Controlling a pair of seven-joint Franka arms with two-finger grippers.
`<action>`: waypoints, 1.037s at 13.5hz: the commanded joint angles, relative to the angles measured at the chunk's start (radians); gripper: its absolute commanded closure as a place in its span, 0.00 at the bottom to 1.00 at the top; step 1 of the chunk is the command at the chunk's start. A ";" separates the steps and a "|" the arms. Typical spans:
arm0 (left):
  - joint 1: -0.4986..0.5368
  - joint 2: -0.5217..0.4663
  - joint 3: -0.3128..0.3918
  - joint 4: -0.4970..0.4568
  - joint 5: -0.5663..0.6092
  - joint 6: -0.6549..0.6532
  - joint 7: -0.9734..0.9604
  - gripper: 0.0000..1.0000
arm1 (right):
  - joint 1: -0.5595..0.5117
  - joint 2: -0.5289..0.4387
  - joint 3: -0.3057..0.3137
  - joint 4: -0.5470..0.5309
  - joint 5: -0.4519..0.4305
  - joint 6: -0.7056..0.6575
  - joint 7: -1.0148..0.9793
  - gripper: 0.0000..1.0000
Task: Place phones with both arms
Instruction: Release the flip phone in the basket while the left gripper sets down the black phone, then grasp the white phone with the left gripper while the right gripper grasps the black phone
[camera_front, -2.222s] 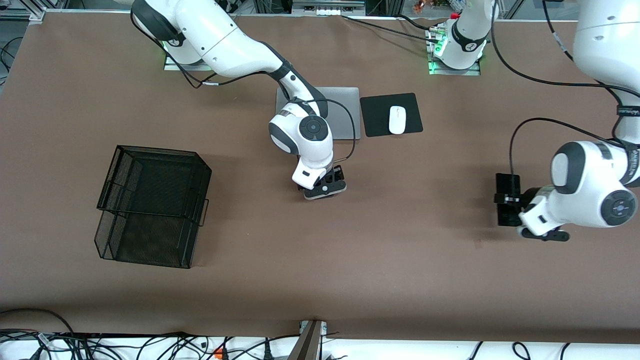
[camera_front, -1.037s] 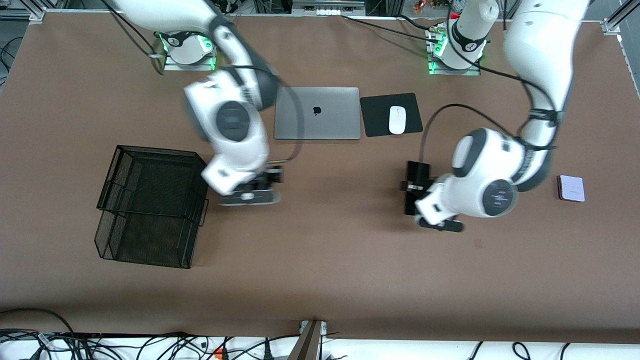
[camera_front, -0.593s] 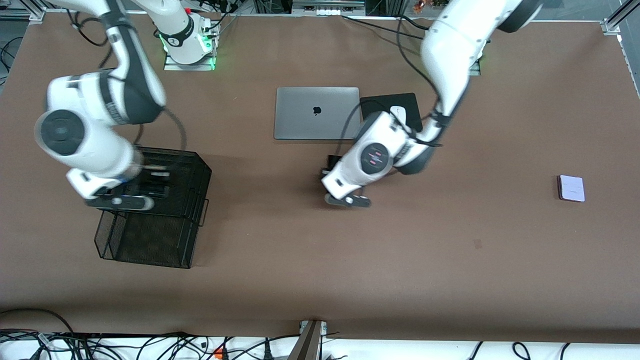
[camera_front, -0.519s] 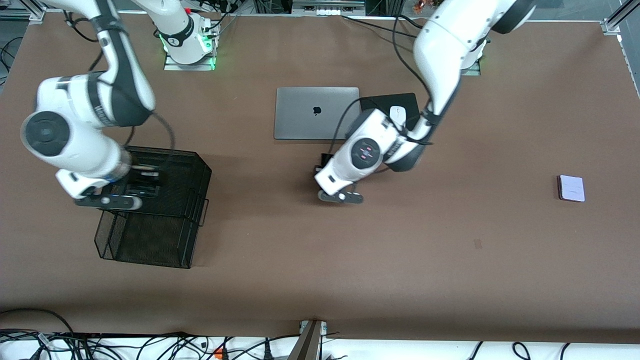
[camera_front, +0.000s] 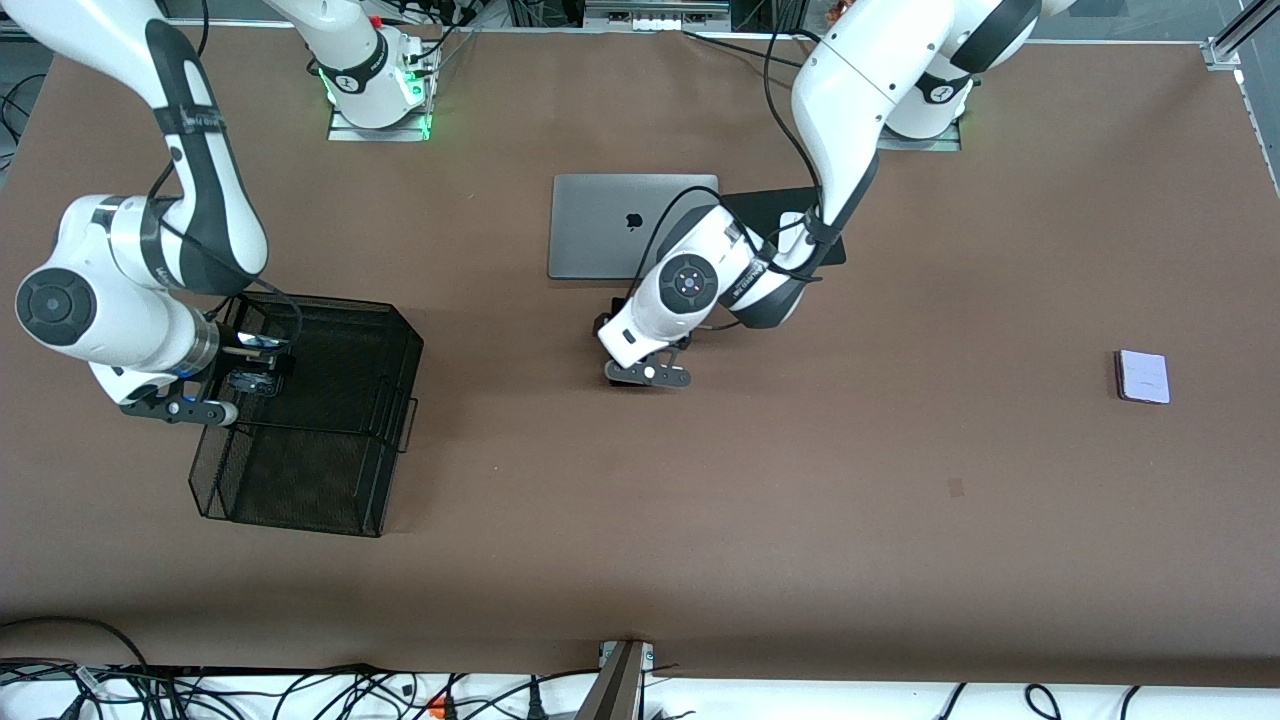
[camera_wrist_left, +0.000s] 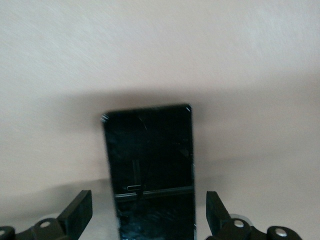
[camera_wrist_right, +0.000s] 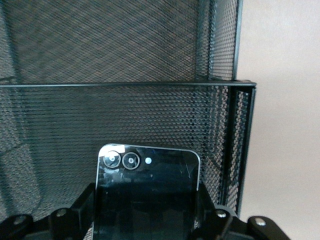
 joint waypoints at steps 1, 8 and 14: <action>0.083 -0.106 0.011 0.010 0.003 -0.198 0.006 0.00 | -0.018 0.000 0.006 0.019 0.023 -0.005 -0.024 0.03; 0.454 -0.277 0.021 0.010 0.360 -0.604 0.232 0.00 | 0.070 -0.013 0.016 0.310 0.016 -0.288 -0.030 0.00; 0.847 -0.253 0.024 -0.016 0.429 -0.583 0.545 0.00 | 0.371 -0.005 0.018 0.394 0.034 -0.358 0.337 0.00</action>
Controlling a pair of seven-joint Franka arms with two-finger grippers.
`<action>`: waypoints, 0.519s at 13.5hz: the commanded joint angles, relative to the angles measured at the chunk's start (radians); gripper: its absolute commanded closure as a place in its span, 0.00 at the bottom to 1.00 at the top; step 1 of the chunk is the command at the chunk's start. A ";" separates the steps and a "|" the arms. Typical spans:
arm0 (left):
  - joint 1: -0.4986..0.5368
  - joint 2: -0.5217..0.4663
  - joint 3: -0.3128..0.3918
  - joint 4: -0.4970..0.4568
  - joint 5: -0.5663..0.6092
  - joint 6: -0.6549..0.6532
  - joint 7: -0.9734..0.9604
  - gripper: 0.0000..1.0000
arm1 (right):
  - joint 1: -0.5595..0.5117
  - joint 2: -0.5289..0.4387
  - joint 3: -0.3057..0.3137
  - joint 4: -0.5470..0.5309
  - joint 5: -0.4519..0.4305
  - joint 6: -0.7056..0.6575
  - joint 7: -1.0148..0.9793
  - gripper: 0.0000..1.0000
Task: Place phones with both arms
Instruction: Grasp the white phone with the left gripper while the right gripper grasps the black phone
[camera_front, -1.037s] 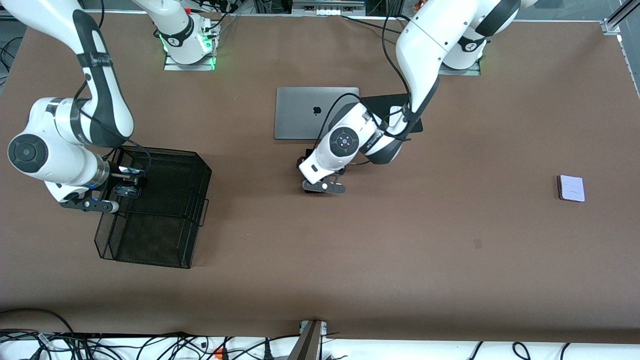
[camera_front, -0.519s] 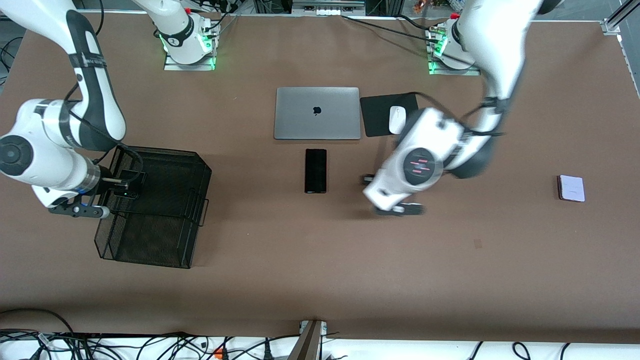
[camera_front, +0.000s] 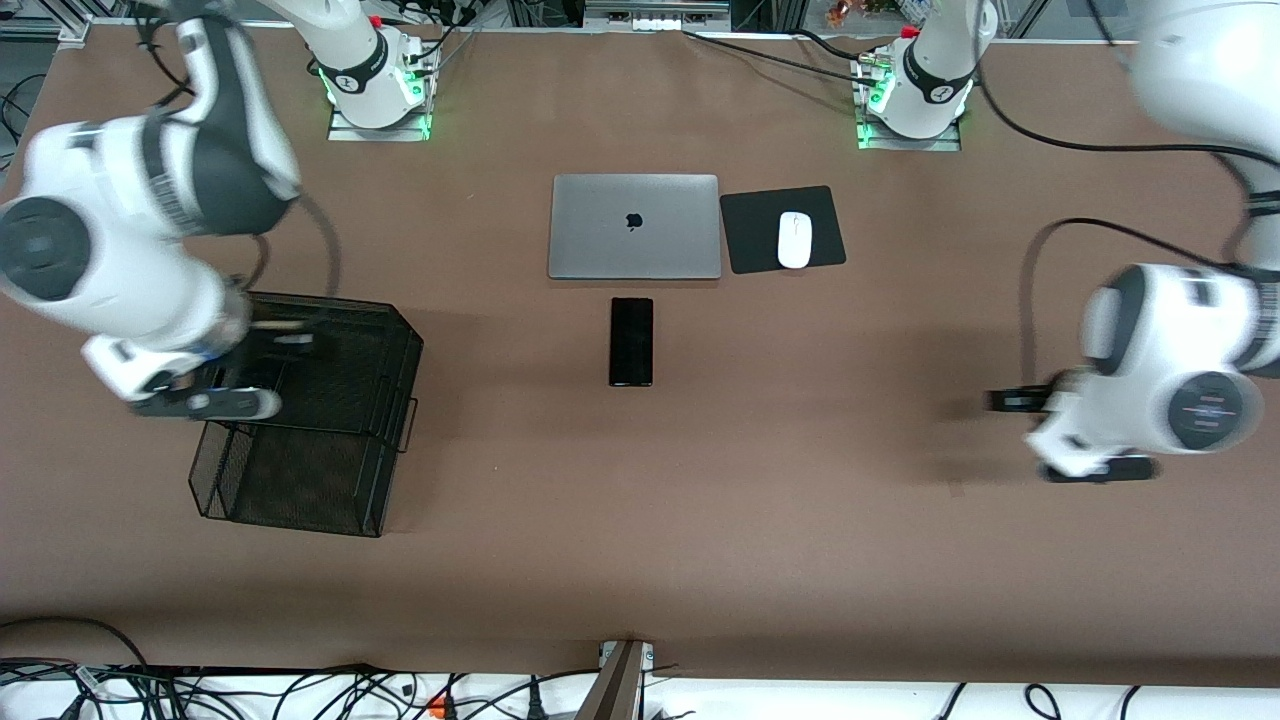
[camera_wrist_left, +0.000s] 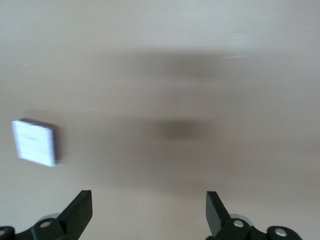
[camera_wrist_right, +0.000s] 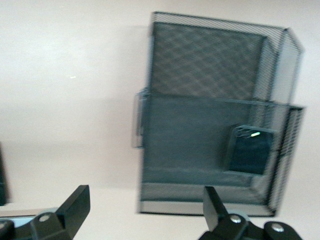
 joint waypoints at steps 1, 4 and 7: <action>0.124 -0.005 -0.021 -0.052 0.031 0.061 0.148 0.00 | 0.164 0.038 -0.010 0.018 0.044 0.008 0.236 0.00; 0.277 -0.011 -0.021 -0.156 0.031 0.262 0.457 0.00 | 0.349 0.135 -0.010 0.057 0.078 0.159 0.418 0.00; 0.423 -0.011 -0.035 -0.311 0.027 0.565 0.572 0.00 | 0.482 0.256 -0.010 0.120 0.079 0.247 0.452 0.00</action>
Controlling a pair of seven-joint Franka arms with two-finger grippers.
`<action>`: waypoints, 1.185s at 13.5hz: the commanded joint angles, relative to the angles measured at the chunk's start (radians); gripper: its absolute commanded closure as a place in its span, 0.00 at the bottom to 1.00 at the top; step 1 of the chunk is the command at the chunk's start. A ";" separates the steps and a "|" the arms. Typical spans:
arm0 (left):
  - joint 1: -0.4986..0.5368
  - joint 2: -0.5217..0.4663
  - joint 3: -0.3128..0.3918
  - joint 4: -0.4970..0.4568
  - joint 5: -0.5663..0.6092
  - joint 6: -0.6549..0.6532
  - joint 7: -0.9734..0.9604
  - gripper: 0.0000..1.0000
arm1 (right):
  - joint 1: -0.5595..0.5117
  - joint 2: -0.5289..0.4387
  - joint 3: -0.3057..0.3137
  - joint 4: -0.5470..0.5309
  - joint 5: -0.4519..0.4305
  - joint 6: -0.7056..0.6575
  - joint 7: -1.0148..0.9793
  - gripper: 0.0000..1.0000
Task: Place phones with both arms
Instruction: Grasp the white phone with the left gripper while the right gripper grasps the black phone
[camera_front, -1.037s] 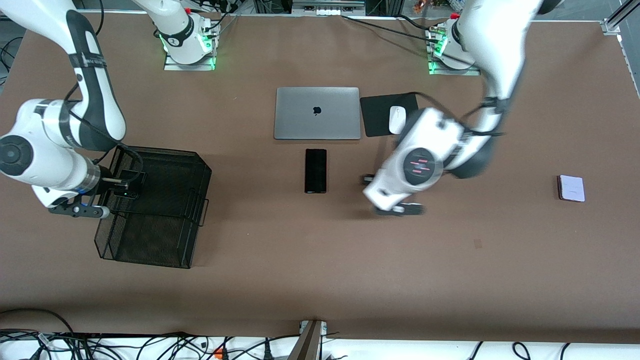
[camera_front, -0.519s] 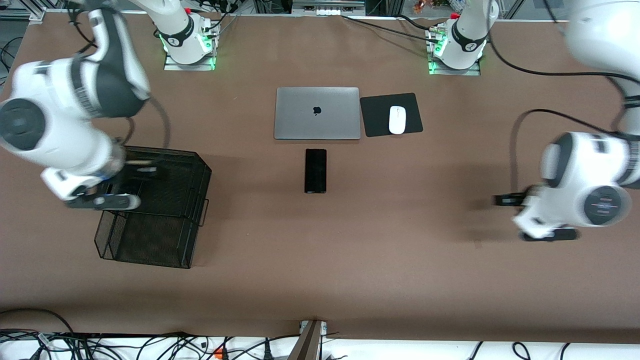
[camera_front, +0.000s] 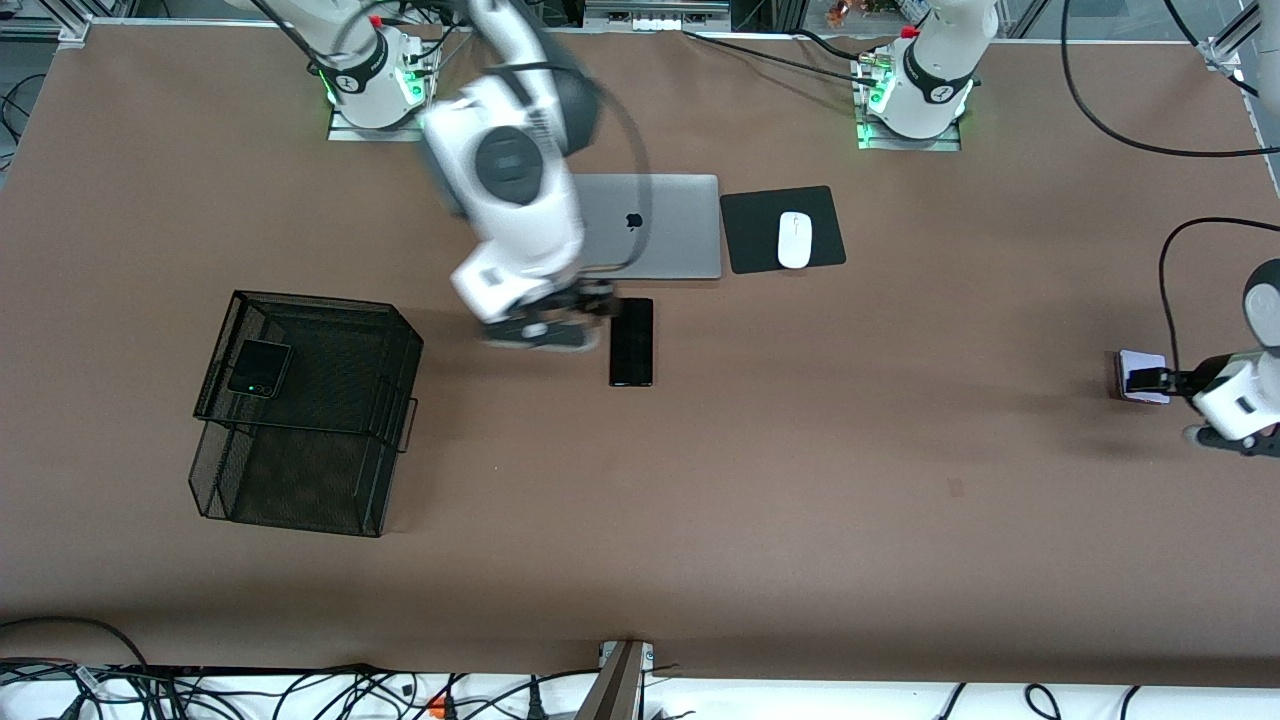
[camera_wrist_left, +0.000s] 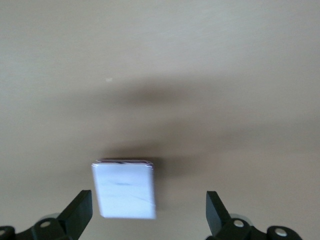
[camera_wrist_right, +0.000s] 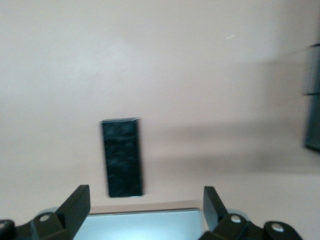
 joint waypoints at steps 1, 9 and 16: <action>0.105 -0.024 -0.033 -0.161 0.021 0.212 0.052 0.00 | 0.066 0.108 -0.018 0.075 0.021 0.048 0.002 0.00; 0.156 0.013 -0.035 -0.255 0.017 0.380 0.095 0.00 | 0.115 0.273 -0.019 -0.009 0.015 0.346 -0.064 0.00; 0.176 0.046 -0.035 -0.250 0.017 0.382 0.095 0.00 | 0.108 0.301 -0.022 -0.098 0.016 0.446 -0.050 0.00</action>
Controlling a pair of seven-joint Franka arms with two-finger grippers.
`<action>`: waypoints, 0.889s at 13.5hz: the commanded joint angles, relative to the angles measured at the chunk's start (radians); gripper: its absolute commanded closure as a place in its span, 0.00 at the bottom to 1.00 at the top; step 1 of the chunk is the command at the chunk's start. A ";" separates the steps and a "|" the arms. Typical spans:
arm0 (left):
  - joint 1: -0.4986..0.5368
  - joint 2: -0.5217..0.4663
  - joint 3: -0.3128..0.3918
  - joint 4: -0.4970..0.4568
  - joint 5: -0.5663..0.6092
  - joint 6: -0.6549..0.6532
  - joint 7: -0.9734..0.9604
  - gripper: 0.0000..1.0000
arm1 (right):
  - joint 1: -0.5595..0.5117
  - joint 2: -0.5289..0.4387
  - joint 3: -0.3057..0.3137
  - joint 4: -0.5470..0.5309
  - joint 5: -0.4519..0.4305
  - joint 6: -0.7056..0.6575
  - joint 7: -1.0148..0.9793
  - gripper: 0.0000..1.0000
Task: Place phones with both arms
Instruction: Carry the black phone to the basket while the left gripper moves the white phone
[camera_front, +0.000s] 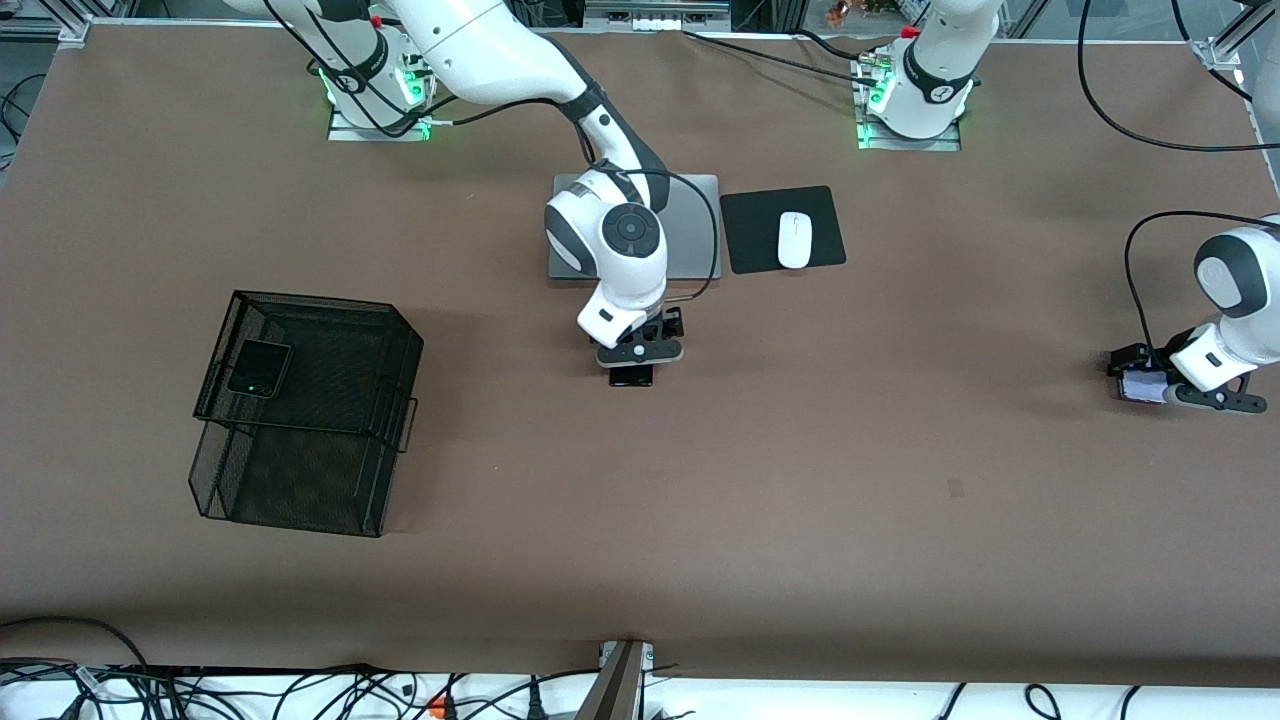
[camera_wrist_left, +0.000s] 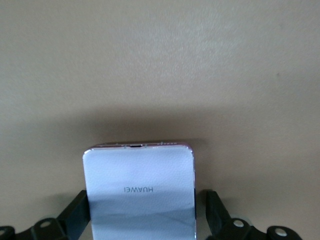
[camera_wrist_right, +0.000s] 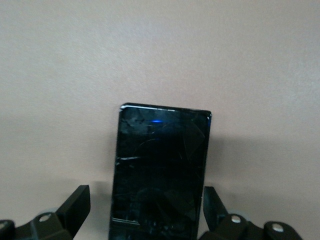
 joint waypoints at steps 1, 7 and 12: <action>0.017 0.002 -0.012 -0.003 0.017 0.009 0.016 0.10 | 0.002 0.008 -0.002 -0.019 0.019 0.031 0.004 0.00; -0.009 -0.028 -0.027 0.041 0.017 -0.119 0.009 0.73 | 0.007 0.013 -0.002 -0.020 0.021 0.026 0.047 0.87; -0.061 -0.051 -0.176 0.333 0.009 -0.616 -0.074 0.72 | 0.005 -0.070 -0.020 -0.003 0.021 -0.062 0.049 1.00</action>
